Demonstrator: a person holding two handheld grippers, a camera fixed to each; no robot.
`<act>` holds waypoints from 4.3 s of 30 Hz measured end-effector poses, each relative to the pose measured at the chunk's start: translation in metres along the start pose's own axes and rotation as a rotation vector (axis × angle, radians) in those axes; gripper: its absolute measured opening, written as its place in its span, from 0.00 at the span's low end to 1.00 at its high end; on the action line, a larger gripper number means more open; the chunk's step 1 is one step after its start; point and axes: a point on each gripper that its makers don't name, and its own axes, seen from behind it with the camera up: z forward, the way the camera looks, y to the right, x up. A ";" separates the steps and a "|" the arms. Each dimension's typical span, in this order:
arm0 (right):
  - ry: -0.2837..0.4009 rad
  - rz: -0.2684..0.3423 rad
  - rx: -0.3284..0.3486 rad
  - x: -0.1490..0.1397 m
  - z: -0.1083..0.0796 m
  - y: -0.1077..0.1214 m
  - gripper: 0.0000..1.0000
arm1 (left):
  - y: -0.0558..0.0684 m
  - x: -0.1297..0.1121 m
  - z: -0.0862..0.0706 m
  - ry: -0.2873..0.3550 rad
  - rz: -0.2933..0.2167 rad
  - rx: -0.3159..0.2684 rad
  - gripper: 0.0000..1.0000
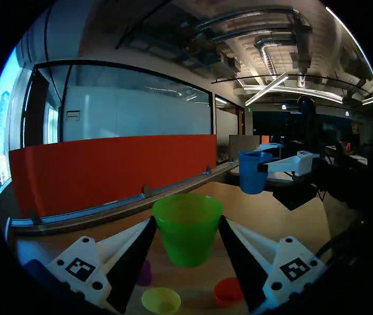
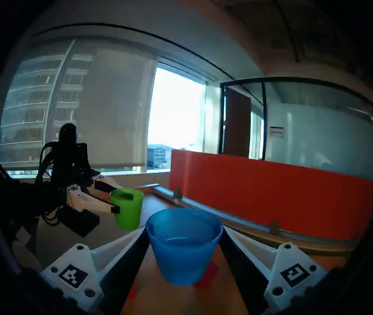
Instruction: Pour water
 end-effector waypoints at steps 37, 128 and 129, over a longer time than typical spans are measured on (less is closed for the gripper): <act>-0.015 -0.252 0.054 0.035 0.028 -0.015 0.92 | 0.030 -0.036 0.002 -0.012 -0.009 -0.071 0.86; -0.044 -1.080 0.033 0.083 0.120 -0.046 0.92 | 0.045 -0.029 -0.014 0.049 -0.006 -0.111 0.85; -0.043 -1.084 0.032 0.084 0.120 -0.046 0.92 | 0.045 -0.029 -0.014 0.050 -0.007 -0.110 0.85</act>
